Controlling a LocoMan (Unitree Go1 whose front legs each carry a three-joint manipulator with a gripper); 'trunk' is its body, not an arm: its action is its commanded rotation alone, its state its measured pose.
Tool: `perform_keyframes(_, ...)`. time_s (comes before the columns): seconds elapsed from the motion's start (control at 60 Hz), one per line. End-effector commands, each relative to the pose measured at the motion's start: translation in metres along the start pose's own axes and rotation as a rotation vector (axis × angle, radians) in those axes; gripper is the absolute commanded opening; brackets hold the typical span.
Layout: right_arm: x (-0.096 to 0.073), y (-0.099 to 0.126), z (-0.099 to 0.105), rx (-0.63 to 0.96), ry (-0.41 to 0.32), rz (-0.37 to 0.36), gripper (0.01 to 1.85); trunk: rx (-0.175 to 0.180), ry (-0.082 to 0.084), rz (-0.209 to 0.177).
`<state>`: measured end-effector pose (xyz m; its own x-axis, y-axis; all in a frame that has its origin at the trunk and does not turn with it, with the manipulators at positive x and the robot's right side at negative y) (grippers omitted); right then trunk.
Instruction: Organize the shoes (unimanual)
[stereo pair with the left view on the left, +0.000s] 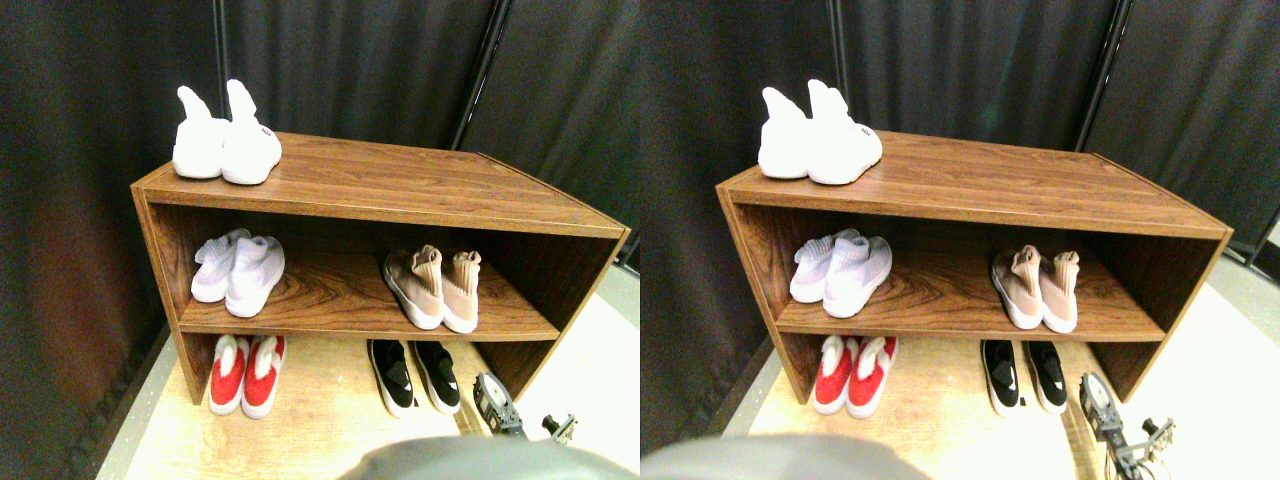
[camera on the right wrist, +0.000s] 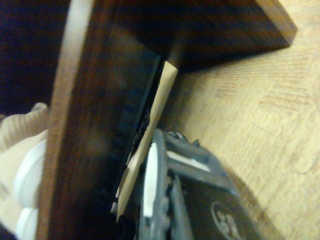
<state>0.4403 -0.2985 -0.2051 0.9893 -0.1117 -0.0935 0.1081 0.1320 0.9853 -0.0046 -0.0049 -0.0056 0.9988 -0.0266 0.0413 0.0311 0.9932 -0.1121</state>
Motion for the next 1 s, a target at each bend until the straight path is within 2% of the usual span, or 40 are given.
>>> perform_keyframes(0.017,0.013,0.0,-0.001,0.01,-0.025,0.006,0.06,-0.02,0.015,0.012)
perform_keyframes(0.167,0.029,-0.005,0.001,-0.018,-0.03,-0.011,0.06,-0.021,0.007,0.013)
perform_keyframes(0.417,0.054,-0.006,0.009,-0.001,-0.111,-0.048,0.06,-0.025,0.003,0.024)
perform_keyframes(0.467,0.055,-0.005,0.01,0.02,-0.133,-0.055,0.06,-0.026,0.003,0.025)
perform_keyframes(0.583,0.057,-0.005,0.01,0.019,-0.135,-0.06,0.06,-0.027,0.0,0.028)
perform_keyframes(0.783,0.068,-0.015,0.01,0.018,-0.108,-0.059,0.06,-0.029,-0.001,0.038)
perform_keyframes(0.85,0.069,-0.018,0.01,0.017,-0.106,-0.063,0.06,-0.03,0.004,0.04)
perform_keyframes(1.0,0.071,-0.026,0.006,0.062,-0.144,-0.111,0.06,-0.034,0.004,0.043)
